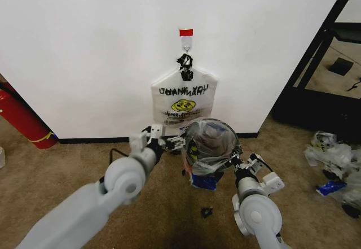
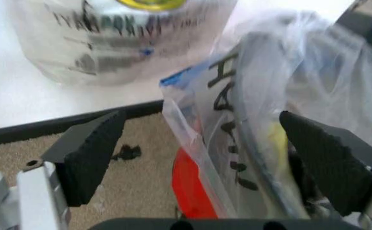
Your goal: Pick up the garbage bag from the wall and place it over the trash bin.
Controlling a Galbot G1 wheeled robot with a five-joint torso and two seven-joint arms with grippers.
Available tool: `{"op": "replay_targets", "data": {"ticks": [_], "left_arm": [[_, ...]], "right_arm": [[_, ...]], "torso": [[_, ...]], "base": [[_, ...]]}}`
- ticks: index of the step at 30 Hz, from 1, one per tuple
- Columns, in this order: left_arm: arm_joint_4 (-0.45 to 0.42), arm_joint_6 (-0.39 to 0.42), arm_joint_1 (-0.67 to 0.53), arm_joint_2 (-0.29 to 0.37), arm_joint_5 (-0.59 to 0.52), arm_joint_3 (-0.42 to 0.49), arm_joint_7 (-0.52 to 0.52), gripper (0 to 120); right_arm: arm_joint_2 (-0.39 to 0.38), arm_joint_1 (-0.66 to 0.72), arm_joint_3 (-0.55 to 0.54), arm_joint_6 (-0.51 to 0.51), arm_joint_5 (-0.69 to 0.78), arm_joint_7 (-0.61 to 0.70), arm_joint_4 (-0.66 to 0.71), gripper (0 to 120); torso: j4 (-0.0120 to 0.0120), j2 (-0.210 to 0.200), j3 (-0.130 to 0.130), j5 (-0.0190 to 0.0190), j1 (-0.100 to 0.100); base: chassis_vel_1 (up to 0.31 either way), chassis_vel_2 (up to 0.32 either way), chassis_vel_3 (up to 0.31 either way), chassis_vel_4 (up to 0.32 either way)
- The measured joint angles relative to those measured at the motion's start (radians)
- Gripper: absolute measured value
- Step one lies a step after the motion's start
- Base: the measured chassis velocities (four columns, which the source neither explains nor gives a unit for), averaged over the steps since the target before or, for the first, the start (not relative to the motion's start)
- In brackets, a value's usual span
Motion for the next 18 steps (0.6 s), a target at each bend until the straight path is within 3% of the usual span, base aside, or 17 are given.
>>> {"op": "replay_targets", "data": {"ticks": [5,7,9,14,18], "left_arm": [[0.033,0.016,-0.045,-0.021,-0.035,0.051,-0.008,70],[0.039,0.019,-0.049,-0.023,-0.035,0.06,-0.008,70],[0.054,0.029,-0.063,-0.031,-0.034,0.088,-0.013,57],[0.068,0.049,-0.093,-0.041,-0.046,0.123,-0.026,43],[0.091,0.075,-0.14,-0.044,-0.087,0.151,-0.055,26]], "right_arm": [[-0.003,0.001,0.0,0.001,-0.004,-0.002,-0.011,2],[-0.004,0.001,0.0,0.002,-0.004,-0.002,-0.012,2],[-0.009,0.006,0.0,0.003,-0.004,-0.002,-0.013,2],[-0.015,0.009,-0.004,0.003,-0.021,-0.005,-0.016,2],[-0.016,0.003,-0.022,0.021,-0.105,-0.028,-0.017,2]], "torso": [[0.0001,0.0,0.0,0.0001,0.0],[0.0001,0.0,0.0,0.0001,0.0],[0.0001,0.0,0.0,0.0,0.0],[0.0001,0.0,0.0,0.0,0.0],[0.0,0.0,0.0,0.0001,0.0]], "base": [[0.0,0.0,0.0,0.0],[0.0,0.0,0.0,0.0],[0.0,0.0,0.0,0.0],[0.0,0.0,0.0,0.0],[0.0,0.0,0.0,0.0]]}}
